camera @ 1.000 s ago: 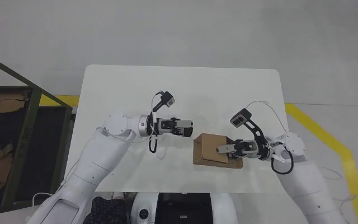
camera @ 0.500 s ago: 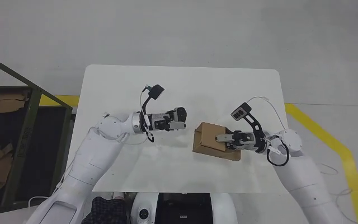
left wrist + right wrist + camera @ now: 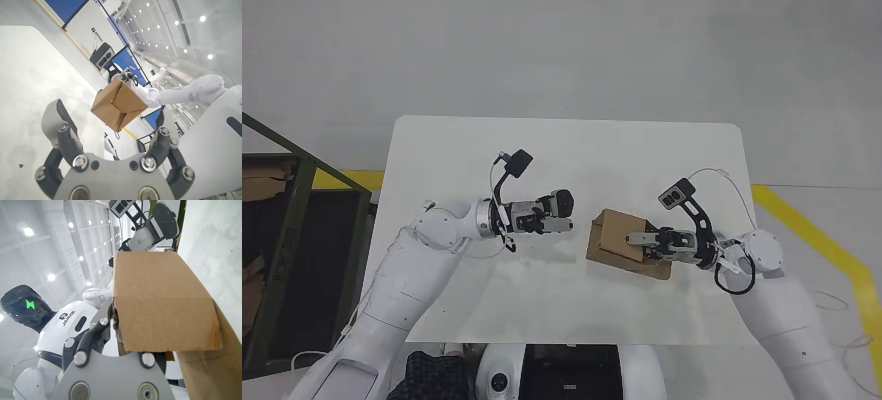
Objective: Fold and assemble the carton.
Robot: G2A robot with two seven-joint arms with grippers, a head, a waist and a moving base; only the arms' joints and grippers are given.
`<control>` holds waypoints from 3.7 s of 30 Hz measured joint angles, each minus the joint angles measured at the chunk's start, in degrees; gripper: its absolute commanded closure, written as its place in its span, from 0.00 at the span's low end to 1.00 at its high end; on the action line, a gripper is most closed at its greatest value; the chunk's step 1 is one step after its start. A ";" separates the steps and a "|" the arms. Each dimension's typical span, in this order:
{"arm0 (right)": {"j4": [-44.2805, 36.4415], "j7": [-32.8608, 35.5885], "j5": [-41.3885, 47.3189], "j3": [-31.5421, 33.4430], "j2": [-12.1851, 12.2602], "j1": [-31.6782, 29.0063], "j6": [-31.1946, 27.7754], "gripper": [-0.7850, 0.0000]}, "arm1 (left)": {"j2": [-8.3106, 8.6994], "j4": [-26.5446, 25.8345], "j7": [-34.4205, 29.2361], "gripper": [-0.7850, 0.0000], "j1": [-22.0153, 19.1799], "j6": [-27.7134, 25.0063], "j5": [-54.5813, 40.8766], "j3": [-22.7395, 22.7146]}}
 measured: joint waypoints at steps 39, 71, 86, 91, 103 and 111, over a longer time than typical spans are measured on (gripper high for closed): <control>7.07 0.14 4.43 -2.89 -2.10 4.41 0.25 1.00 | 4.14 -1.07 57.21 0.00 -5.12 -15.25 65.20 12.81; 5.85 1.47 2.64 -5.32 -3.11 5.20 -1.11 1.00 | 4.21 3.04 69.28 0.00 -5.74 -15.25 73.98 17.86; 6.31 2.32 2.05 -6.07 -3.57 5.90 -1.31 1.00 | 5.22 3.83 74.23 0.02 -7.67 -15.25 75.87 21.61; 6.45 2.39 2.13 -6.08 -3.68 5.93 -1.36 1.00 | 5.49 4.08 75.19 0.15 -8.09 -15.25 75.90 22.48; 6.64 2.49 2.03 -6.07 -3.91 6.12 -1.17 1.00 | 5.92 4.82 76.11 0.23 -9.00 -15.25 74.43 24.14; 6.88 2.37 1.77 -5.95 -4.01 6.27 -0.99 0.81 | 5.92 5.41 77.02 0.40 -9.28 -15.25 73.57 24.87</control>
